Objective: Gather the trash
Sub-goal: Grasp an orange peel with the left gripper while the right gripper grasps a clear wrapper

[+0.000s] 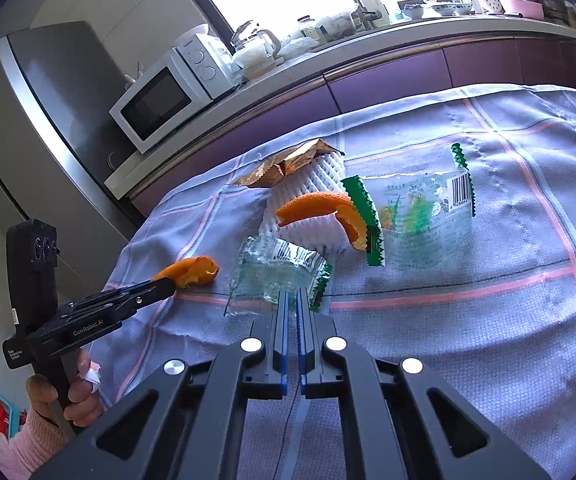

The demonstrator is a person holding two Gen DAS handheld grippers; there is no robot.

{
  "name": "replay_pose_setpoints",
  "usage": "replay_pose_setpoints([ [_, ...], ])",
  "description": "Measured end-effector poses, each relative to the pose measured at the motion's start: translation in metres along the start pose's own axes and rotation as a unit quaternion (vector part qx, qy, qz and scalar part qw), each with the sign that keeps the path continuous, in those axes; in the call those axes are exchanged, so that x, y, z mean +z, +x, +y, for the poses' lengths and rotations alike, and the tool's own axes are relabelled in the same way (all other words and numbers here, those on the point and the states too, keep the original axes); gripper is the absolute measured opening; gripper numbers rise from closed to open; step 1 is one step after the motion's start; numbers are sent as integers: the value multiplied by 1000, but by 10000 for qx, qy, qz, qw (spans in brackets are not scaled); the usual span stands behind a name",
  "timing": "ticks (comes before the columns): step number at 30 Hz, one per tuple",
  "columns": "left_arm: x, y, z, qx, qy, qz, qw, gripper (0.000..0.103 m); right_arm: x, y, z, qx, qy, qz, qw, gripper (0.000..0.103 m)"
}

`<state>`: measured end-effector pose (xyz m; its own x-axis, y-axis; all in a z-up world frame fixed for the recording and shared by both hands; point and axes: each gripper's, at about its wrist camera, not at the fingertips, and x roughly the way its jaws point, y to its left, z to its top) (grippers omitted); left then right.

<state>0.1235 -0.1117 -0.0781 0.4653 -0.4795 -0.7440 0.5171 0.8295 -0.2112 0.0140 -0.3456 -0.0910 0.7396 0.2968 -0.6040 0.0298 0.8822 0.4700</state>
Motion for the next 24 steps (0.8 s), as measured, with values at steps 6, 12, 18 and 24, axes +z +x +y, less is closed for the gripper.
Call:
replay_pose_setpoints([
  [6,-7,-12,8,0,-107,-67,9999,14,3,1,6,-73,31,-120,9999,38],
  [12,-12,-19,13,16,-154,-131,9998,14,14,25,6,-270,79,223,9994,56],
  [18,-17,-28,21,21,-251,-174,9995,14,17,35,15,-293,-114,346,9989,30],
  [24,-24,-37,27,49,-336,-254,9991,14,10,25,23,-108,-224,188,9995,20],
])
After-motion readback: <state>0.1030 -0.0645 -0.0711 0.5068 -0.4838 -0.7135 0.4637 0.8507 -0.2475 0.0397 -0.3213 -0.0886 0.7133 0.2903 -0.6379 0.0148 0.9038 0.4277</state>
